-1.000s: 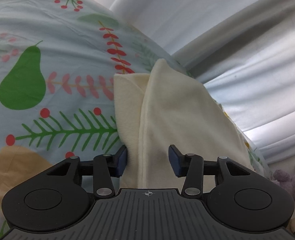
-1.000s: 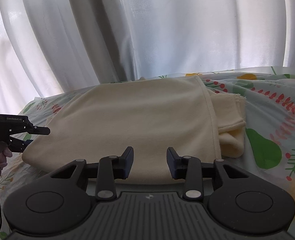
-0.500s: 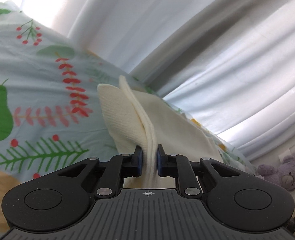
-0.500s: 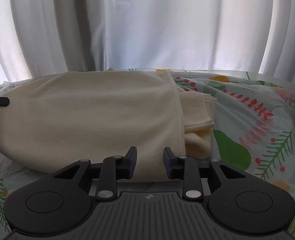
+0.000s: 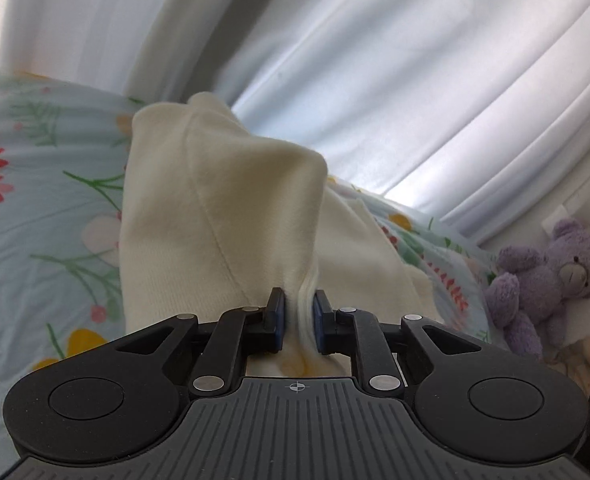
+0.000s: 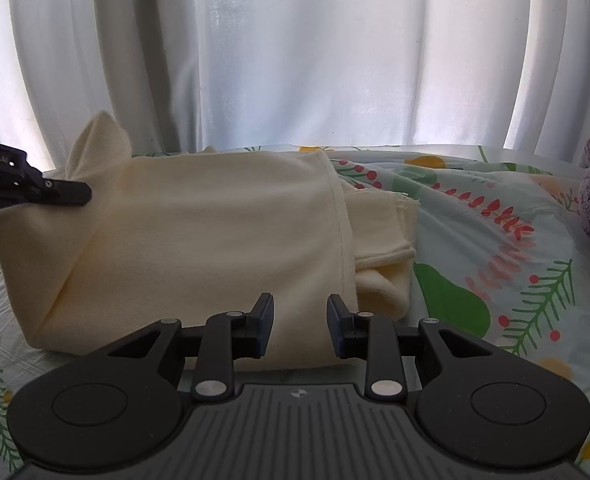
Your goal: Fold small clothes
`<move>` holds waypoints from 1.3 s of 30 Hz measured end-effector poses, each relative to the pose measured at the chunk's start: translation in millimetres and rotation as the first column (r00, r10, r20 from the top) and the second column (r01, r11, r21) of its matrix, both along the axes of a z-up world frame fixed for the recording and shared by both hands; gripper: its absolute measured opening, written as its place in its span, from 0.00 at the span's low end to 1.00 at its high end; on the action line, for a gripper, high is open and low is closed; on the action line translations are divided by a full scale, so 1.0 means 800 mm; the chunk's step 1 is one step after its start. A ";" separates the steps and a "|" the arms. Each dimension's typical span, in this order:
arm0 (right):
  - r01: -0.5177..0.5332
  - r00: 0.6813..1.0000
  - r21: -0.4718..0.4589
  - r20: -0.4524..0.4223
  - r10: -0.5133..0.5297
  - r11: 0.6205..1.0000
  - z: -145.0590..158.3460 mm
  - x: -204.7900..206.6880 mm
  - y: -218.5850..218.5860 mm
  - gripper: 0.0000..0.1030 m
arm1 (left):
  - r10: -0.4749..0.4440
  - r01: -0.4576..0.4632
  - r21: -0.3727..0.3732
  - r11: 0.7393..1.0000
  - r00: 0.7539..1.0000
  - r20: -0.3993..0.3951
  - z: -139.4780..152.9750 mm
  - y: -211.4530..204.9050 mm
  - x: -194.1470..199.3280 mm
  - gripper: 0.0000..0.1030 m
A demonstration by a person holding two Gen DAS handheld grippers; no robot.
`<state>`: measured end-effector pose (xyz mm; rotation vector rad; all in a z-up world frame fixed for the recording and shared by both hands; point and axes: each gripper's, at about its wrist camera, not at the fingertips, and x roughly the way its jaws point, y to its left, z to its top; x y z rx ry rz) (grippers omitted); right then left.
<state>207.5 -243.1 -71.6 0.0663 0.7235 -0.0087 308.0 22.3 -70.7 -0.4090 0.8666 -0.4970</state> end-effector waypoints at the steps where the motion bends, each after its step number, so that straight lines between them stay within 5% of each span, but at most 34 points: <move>1: 0.001 1.000 0.000 0.000 -0.001 1.000 0.000 0.000 0.000 0.28 | -0.010 0.010 0.001 1.000 1.000 -0.019 -0.009 -0.005 0.000 0.22; 4: 0.004 1.000 0.001 -0.002 -0.004 1.000 0.000 0.000 -0.001 0.28 | -0.016 0.010 -0.081 0.997 0.997 -0.075 -0.026 -0.005 0.000 0.18; 6: 0.006 1.000 0.002 -0.003 -0.006 1.000 0.000 0.000 -0.001 0.28 | -0.005 -0.001 -0.071 0.997 0.997 -0.081 -0.015 -0.002 -0.005 0.19; 9: 0.006 1.000 0.002 0.001 -0.006 1.000 0.000 -0.001 -0.002 0.28 | 0.010 -0.013 -0.081 0.997 0.999 -0.034 0.017 0.009 -0.024 0.32; 15: -0.001 1.000 -0.004 0.015 0.001 1.000 0.002 -0.001 -0.001 0.28 | 0.105 -0.110 0.071 0.991 0.992 0.075 0.041 0.032 -0.059 0.37; 18: -0.017 1.000 -0.005 0.021 0.017 1.000 0.006 0.002 0.003 0.28 | 0.089 -0.089 0.124 0.988 0.996 0.011 0.020 0.032 -0.058 0.37; 22: -0.056 0.998 -0.012 0.030 0.056 0.998 0.013 0.012 0.016 0.28 | 0.071 -0.063 0.093 0.994 0.994 -0.086 -0.020 0.020 -0.057 0.35; 26: -0.119 0.993 0.005 0.026 0.119 0.993 0.022 0.027 0.029 0.28 | 0.053 -0.048 0.124 0.991 0.998 -0.038 -0.021 0.016 -0.063 0.37; 32: -0.232 0.970 0.224 -0.016 0.241 0.947 0.031 0.081 0.036 0.43 | 0.104 -0.098 0.086 0.991 0.992 -0.076 -0.004 0.036 -0.068 0.50; 33: -0.251 0.963 0.272 -0.027 0.268 0.929 0.030 0.092 0.038 0.52 | 0.126 -0.120 0.102 0.988 0.990 -0.059 0.001 0.039 -0.072 0.52; 39: -0.200 0.954 0.513 -0.090 0.285 0.835 0.003 0.150 0.040 0.54 | 0.167 -0.161 0.185 0.969 0.986 -0.020 0.001 0.047 -0.077 0.56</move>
